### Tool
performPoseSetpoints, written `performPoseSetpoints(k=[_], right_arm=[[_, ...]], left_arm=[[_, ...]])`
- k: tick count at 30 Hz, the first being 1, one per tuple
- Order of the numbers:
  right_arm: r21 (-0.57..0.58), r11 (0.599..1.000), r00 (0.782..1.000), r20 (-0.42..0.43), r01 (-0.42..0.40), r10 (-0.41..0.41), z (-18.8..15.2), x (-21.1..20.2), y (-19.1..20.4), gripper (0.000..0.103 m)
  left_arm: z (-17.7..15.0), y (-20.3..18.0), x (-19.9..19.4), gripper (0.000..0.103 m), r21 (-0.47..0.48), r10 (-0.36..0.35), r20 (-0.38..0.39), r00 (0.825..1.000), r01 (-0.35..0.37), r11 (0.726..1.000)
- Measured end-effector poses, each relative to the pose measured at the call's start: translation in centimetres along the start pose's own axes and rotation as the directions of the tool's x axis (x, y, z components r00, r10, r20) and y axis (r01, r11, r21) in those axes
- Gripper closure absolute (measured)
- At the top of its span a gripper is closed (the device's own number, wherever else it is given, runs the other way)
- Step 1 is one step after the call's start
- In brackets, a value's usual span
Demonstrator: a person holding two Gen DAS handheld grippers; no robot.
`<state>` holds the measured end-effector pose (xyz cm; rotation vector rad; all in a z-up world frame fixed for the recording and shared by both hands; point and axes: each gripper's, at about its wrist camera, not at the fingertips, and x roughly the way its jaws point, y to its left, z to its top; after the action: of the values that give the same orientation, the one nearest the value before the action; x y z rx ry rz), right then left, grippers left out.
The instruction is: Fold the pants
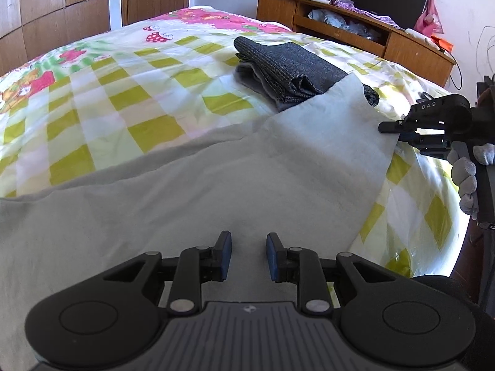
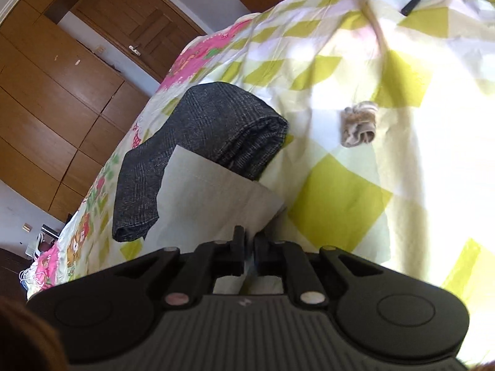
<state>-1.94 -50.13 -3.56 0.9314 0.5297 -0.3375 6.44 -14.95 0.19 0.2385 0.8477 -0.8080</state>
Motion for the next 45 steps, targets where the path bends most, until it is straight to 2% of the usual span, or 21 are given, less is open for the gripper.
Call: performPoseSetpoints(k=[4, 7, 9, 10, 13, 15, 17, 19, 21, 24, 26, 28, 30, 31, 33, 35, 37, 38, 40, 42, 45], right_arm=[[0.021, 0.998, 0.999, -0.008, -0.051, 0.051, 0.1, 0.6, -0.1, 0.073], [-0.019, 0.997, 0.997, -0.001, -0.072, 0.072, 0.0, 2.4, 0.9, 0.07], [-0.01, 0.996, 0.996, -0.004, -0.084, 0.084, -0.1, 3.5, 1.3, 0.076], [0.011, 0.995, 0.995, -0.013, -0.096, 0.096, 0.0, 3.7, 1.2, 0.098], [0.109, 0.981, 0.987, -0.007, -0.158, 0.16, 0.8, 1.8, 0.7, 0.098], [0.107, 0.974, 0.98, 0.022, -0.199, 0.197, 1.5, -1.5, 0.4, 0.099], [0.057, 0.984, 0.985, 0.049, -0.168, 0.165, 1.7, -4.1, 0.1, 0.099], [-0.005, 0.999, 0.998, 0.044, -0.049, 0.05, 1.6, -4.8, -0.8, 0.096], [-0.035, 0.996, 0.997, 0.021, 0.077, -0.077, 1.4, -4.4, -1.6, 0.091], [-0.064, 0.991, 0.993, 0.031, 0.117, -0.116, 1.3, -5.7, -2.0, 0.088], [-0.148, 0.972, 0.98, 0.11, 0.181, -0.166, 1.6, -7.6, -1.3, 0.082], [-0.265, 0.931, 0.96, 0.193, 0.249, -0.202, 1.9, -8.9, 0.4, 0.082], [-0.418, 0.889, 0.975, 0.19, 0.187, -0.116, 1.9, -9.3, 3.1, 0.082], [-0.502, 0.856, 0.987, 0.146, 0.126, -0.059, 1.4, -8.9, 4.9, 0.082], [-0.652, 0.758, 0.999, -0.021, -0.037, 0.03, 0.0, -6.3, 9.0, 0.081], [-0.766, 0.62, 0.984, -0.164, -0.17, 0.067, -2.5, -2.8, 12.7, 0.081], [-0.853, 0.449, 0.959, -0.279, -0.266, 0.038, -5.3, 0.8, 15.5, 0.079], [-0.872, 0.382, 0.944, -0.331, -0.307, 0.004, -6.3, 2.4, 16.5, 0.076], [-0.884, 0.285, 0.918, -0.396, -0.37, -0.036, -8.0, 5.0, 18.0, 0.075], [-0.89, 0.21, 0.897, -0.432, -0.406, -0.096, -8.9, 6.8, 18.7, 0.07], [-0.886, 0.159, 0.872, -0.459, -0.436, -0.17, -9.6, 8.9, 18.6, 0.07]], left_arm=[[0.1, 0.3, 0.1, 0.066, -0.002, 0.008, -0.003, 1.0, -0.008, 1.0], [0.2, 0.4, 0.2, 0.066, -0.013, 0.011, -0.01, 1.0, -0.011, 1.0], [0.3, 0.2, 0.2, 0.066, -0.007, 0.018, -0.008, 1.0, -0.018, 1.0], [0.3, 0.2, 0.2, 0.066, -0.006, 0.024, -0.009, 1.0, -0.024, 1.0], [0.5, 0.0, -0.3, 0.066, -0.014, 0.019, 0.001, 1.0, -0.019, 1.0], [0.6, -0.6, -1.1, 0.066, -0.001, -0.004, 0.024, 1.0, 0.004, 1.0], [0.5, -1.4, -1.1, 0.065, 0.012, -0.035, 0.028, 0.999, 0.035, 0.999], [0.2, -2.2, 0.0, 0.062, 0.029, -0.049, -0.002, 0.999, 0.049, 0.998], [-0.1, -2.5, 1.1, 0.062, 0.029, -0.037, -0.029, 0.999, 0.038, 0.999], [0.1, -2.3, 0.3, 0.062, 0.028, -0.046, -0.013, 0.999, 0.046, 0.999], [0.3, -1.8, -0.8, 0.062, 0.054, -0.029, 0.005, 1.0, 0.028, 0.998], [0.6, -0.8, -1.8, 0.062, 0.069, -0.014, 0.015, 1.0, 0.013, 0.998], [0.8, 0.5, -2.5, 0.061, 0.073, -0.002, 0.017, 1.0, 0.001, 0.997], [1.0, 1.3, -2.8, 0.061, 0.076, 0.003, 0.016, 1.0, -0.005, 0.997], [1.4, 2.6, -2.9, 0.061, 0.085, 0.021, 0.018, 1.0, -0.023, 0.996], [1.8, 4.0, -2.6, 0.06, 0.103, 0.026, 0.008, 1.0, -0.027, 0.994], [2.2, 5.1, -2.1, 0.059, 0.146, 0.042, 0.0, 0.999, -0.041, 0.988], [2.5, 5.5, -1.8, 0.059, 0.167, 0.048, -0.006, 0.999, -0.047, 0.985], [2.9, 6.5, -1.1, 0.058, 0.2, 0.048, -0.017, 0.999, -0.043, 0.979], [3.5, 7.4, -0.5, 0.056, 0.223, 0.034, -0.03, 0.999, -0.026, 0.975], [3.8, 8.2, 0.4, 0.055, 0.269, 0.02, -0.053, 0.998, -0.005, 0.963]])
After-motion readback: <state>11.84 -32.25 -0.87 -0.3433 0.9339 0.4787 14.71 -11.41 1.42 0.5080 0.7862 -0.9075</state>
